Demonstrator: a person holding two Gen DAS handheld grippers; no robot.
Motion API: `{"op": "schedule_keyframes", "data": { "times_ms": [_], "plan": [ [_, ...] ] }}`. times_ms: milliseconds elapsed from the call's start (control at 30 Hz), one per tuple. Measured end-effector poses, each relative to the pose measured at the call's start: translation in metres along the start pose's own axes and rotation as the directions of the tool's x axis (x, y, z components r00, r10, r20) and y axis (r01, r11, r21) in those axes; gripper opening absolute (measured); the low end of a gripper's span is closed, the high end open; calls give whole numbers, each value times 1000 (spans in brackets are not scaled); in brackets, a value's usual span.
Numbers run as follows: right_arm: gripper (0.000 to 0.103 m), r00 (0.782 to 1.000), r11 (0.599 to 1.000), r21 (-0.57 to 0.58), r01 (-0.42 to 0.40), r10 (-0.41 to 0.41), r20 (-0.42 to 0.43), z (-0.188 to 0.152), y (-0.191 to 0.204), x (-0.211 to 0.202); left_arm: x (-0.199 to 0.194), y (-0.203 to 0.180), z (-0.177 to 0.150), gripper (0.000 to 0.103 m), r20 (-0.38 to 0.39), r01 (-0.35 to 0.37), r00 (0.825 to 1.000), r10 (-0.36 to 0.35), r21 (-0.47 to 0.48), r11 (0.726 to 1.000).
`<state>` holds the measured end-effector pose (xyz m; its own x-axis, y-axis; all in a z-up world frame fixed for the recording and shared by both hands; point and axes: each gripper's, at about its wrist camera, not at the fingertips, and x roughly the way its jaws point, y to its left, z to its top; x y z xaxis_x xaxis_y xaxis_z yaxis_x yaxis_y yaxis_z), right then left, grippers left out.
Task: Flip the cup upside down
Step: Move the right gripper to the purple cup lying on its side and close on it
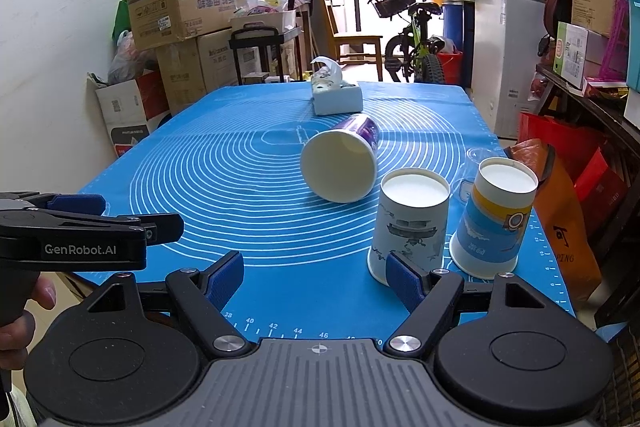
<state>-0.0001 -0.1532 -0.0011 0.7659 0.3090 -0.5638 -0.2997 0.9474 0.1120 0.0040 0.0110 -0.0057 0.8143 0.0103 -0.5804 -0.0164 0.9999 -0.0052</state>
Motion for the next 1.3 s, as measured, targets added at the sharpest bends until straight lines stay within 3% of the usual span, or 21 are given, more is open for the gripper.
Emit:
{"op": "schedule_keyframes", "data": {
  "times_ms": [567,933,1300],
  "plan": [
    [81,1000,1000,-9,-13,13,26,9,0,-8,1,-5,9,96,-5,9,1000,-9,16,1000],
    [81,989,999,39,36,-41,142,68,-30,-8,26,-30,60,96,15,30,999,-31,71,997],
    [81,987,986,127,105,-119,109,124,-86,37,91,-64,110,96,-14,49,999,-48,139,989]
  ]
}}
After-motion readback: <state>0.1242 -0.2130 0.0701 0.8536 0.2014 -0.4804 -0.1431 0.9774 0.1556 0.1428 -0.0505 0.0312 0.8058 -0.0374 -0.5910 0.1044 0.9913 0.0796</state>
